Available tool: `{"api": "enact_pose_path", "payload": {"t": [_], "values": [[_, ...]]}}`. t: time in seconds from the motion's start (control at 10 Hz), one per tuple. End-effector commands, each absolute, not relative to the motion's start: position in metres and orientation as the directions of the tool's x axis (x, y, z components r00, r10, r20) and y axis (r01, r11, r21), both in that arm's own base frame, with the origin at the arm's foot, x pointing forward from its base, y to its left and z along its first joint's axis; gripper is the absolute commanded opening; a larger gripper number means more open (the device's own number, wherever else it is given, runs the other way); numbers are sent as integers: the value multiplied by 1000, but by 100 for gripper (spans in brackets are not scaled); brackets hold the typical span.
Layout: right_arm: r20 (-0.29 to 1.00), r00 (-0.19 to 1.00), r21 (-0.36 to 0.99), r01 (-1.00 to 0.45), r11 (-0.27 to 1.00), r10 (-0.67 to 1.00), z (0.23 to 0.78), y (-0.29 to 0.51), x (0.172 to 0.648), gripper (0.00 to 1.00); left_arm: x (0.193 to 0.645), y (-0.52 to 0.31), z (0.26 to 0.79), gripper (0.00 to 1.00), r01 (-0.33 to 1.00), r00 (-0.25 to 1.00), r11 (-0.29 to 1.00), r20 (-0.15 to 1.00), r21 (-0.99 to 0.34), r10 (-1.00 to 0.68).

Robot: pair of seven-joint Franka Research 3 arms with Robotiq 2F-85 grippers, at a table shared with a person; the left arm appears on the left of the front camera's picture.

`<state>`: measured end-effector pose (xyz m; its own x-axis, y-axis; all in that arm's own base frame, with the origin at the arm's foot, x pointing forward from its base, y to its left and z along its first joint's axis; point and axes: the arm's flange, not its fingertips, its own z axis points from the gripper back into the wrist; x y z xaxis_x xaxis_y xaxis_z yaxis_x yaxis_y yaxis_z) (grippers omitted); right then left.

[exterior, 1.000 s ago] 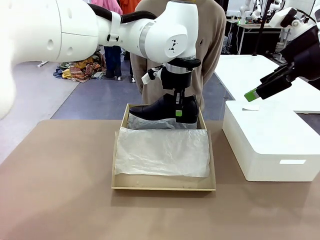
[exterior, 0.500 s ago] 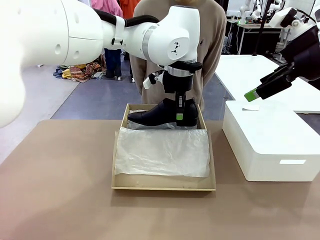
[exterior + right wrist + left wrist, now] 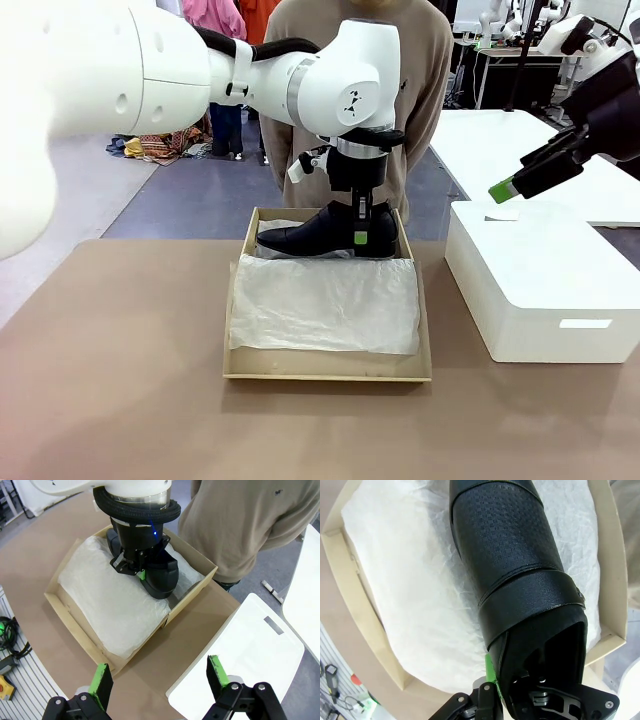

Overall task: Pack the shoes into the box.
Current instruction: Place the other shoe of the Shoes into the Shoes Box.

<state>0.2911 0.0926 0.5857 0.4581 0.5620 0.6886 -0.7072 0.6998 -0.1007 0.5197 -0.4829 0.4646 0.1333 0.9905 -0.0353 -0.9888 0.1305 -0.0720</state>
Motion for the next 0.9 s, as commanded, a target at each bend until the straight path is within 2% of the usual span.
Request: {"api": "enact_pose_path", "payload": {"t": [0.0,0.8], "values": [[692,455,-95,-712,696,560,586,93,291,100,519,-481,469,0,-989,133,130,-43,-65,990],[692,455,-95,-712,696,560,586,93,291,100,521,-489,452,0,-984,126,126,3,-129,992]]}}
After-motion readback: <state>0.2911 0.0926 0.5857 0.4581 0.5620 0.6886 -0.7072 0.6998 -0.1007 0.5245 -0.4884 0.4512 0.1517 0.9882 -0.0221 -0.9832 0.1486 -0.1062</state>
